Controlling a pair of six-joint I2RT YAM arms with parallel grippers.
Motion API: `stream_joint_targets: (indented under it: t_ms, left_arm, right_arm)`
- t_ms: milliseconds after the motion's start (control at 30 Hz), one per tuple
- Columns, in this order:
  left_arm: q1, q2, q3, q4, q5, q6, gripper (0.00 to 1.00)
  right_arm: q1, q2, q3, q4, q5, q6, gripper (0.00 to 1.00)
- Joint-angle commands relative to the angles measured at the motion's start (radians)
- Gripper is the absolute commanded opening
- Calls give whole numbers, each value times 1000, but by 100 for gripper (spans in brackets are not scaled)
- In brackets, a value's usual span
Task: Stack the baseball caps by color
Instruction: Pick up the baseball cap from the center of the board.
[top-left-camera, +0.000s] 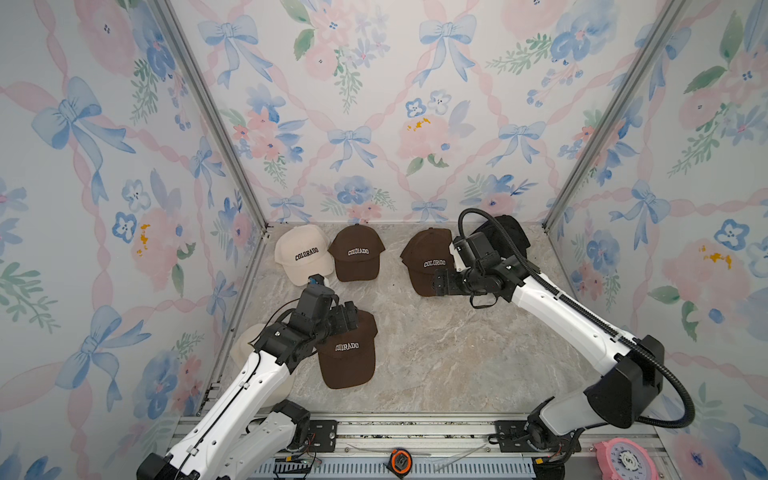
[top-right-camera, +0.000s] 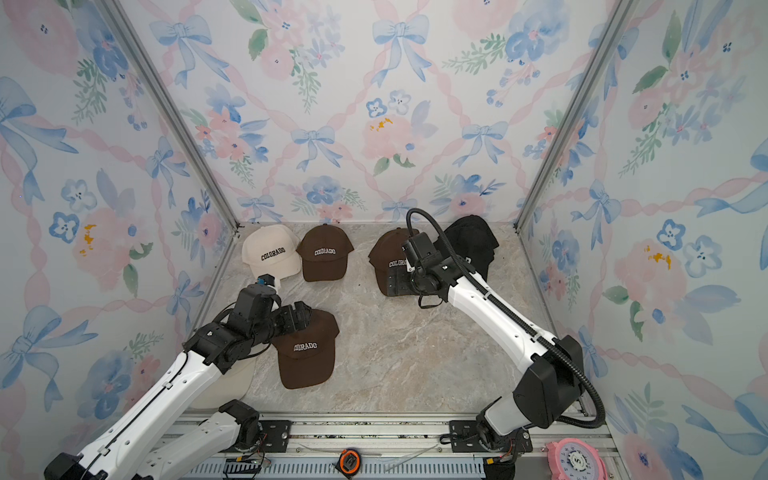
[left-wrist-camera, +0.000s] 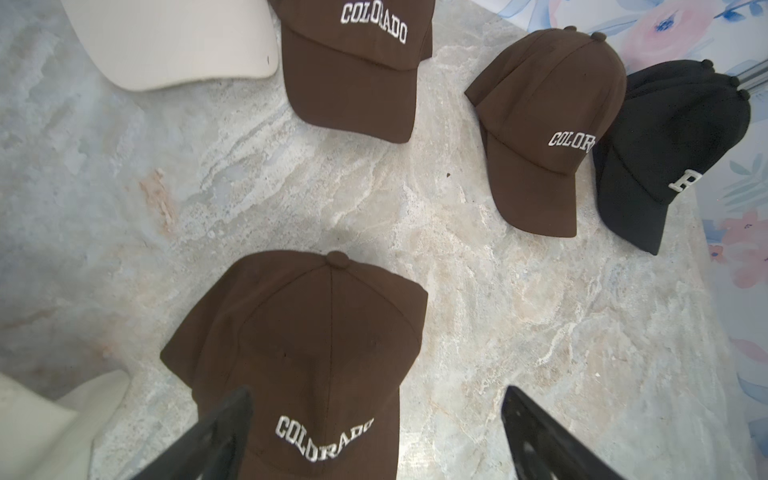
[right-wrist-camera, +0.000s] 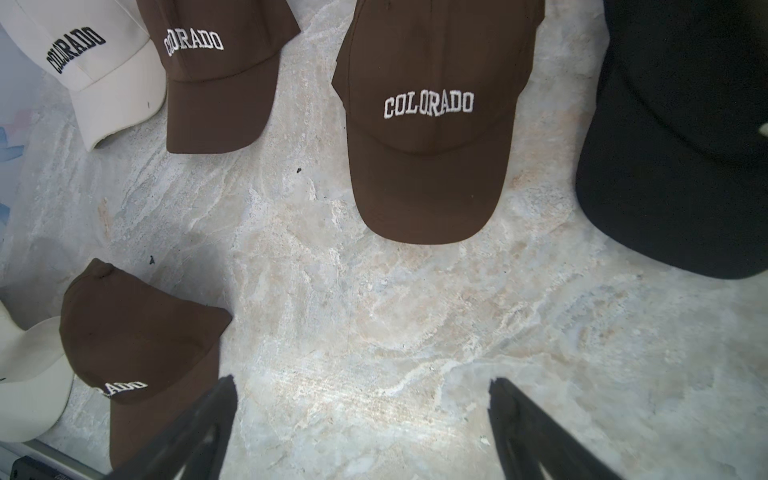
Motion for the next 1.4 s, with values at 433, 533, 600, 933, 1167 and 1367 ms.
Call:
stream_joint_targets:
  t_ms: [433, 533, 600, 933, 1167, 1367]
  left_arm:
    - [-191, -50, -195, -76, -52, -244, 92]
    - [-190, -6, -179, -76, -82, -212, 92]
    - [-189, 35, -160, -77, -97, -192, 92]
    - [-153, 229, -56, -74, -166, -84, 85]
    - [-103, 317, -5, -73, -158, -38, 68]
    - [-99, 381, 20, -71, -148, -26, 47]
  right_arm:
    - [37, -111, -84, -16, 29, 33, 96]
    - [37, -111, -82, -14, 30, 36, 96]
    - [37, -112, -85, -15, 33, 37, 96]
    - [-2, -110, -84, -31, 28, 26, 96]
    - [-55, -78, -65, -30, -5, 11, 96]
    - [-86, -31, -25, -26, -29, -4, 96]
